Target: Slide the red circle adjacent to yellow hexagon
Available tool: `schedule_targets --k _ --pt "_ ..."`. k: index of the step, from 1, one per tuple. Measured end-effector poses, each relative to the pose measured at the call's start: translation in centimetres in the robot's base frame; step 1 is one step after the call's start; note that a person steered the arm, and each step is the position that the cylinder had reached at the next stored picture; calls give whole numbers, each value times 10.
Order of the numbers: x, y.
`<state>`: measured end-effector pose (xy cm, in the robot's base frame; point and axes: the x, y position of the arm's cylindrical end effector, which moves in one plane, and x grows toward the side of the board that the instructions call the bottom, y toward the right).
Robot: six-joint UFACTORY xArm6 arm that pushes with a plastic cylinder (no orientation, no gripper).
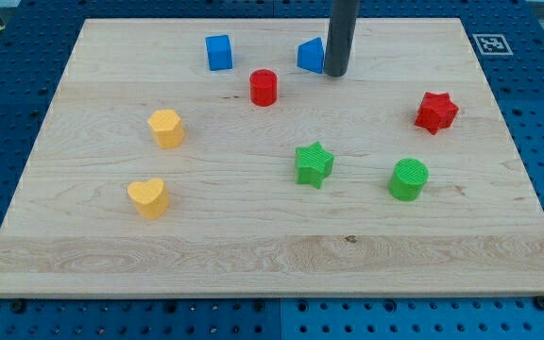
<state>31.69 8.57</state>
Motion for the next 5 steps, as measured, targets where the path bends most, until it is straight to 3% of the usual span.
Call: schedule_targets --k 2,5 --pt "21 -17" --pt "33 -102"
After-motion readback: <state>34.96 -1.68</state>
